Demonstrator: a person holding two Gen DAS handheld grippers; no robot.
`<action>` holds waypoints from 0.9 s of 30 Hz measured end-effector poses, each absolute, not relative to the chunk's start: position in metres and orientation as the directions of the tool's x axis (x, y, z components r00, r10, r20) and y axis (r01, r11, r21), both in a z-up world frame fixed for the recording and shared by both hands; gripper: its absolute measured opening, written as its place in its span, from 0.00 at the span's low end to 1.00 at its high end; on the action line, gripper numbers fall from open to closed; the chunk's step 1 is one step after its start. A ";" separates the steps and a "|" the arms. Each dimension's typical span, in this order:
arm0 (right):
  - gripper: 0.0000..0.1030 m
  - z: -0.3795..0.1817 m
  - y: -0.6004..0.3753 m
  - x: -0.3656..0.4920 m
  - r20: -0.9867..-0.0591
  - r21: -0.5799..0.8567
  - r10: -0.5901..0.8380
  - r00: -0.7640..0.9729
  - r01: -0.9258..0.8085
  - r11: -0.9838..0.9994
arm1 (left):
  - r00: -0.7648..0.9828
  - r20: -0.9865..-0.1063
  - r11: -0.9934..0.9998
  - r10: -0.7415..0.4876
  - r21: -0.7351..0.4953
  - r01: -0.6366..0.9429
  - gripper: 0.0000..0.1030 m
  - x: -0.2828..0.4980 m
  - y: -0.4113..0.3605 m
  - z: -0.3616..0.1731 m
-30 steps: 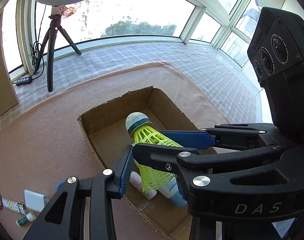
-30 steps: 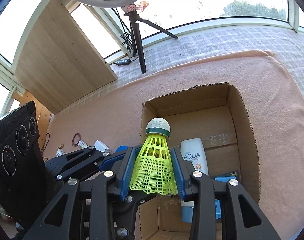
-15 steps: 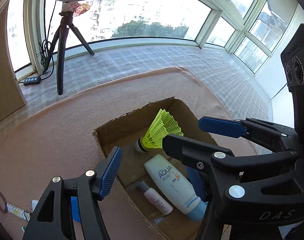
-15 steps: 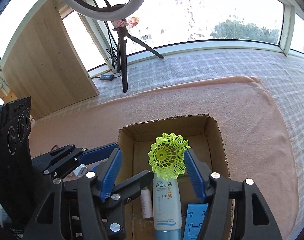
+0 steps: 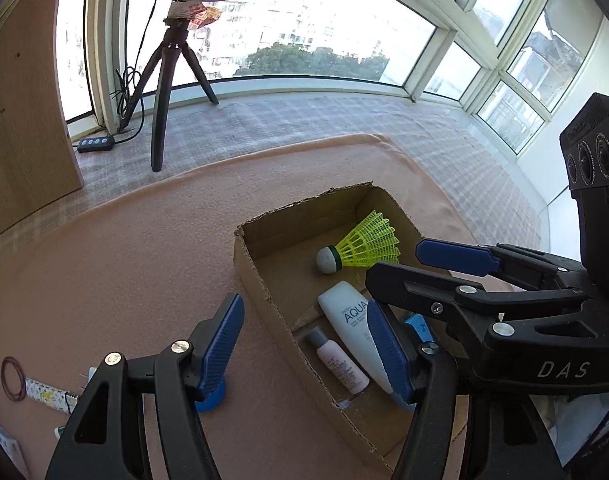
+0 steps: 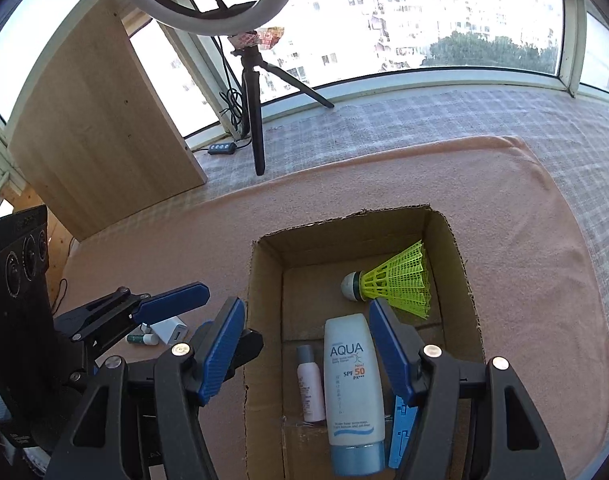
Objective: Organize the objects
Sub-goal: 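Open the right tool to drop the shuttlecock into the box, then lower the left tool onto the green glue stick and close it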
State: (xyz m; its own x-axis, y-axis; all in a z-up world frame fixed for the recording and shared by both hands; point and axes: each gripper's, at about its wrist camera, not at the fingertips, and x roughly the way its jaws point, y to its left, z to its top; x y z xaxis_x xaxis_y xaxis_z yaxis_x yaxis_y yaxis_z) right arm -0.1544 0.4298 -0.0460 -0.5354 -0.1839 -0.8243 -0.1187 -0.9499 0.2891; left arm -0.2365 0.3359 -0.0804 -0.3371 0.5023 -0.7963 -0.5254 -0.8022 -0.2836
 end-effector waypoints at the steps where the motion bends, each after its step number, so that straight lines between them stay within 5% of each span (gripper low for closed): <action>1: 0.59 -0.046 0.428 -0.151 -0.822 0.295 -0.188 -0.538 -0.119 -0.948 | -0.338 -0.798 -0.804 0.499 -0.281 -0.524 0.65 -0.234 0.329 -0.080; 17: 0.59 -0.026 0.366 -0.094 -0.771 0.358 -0.282 -0.572 -0.023 -0.933 | -0.442 -0.811 -0.900 0.382 -0.218 -0.378 0.65 -0.203 0.169 -0.078; 27: 0.59 -0.062 0.290 -0.071 -0.817 0.350 -0.331 -0.472 0.049 -0.935 | -0.398 -0.870 -0.926 0.292 -0.151 -0.347 0.65 -0.209 0.108 -0.121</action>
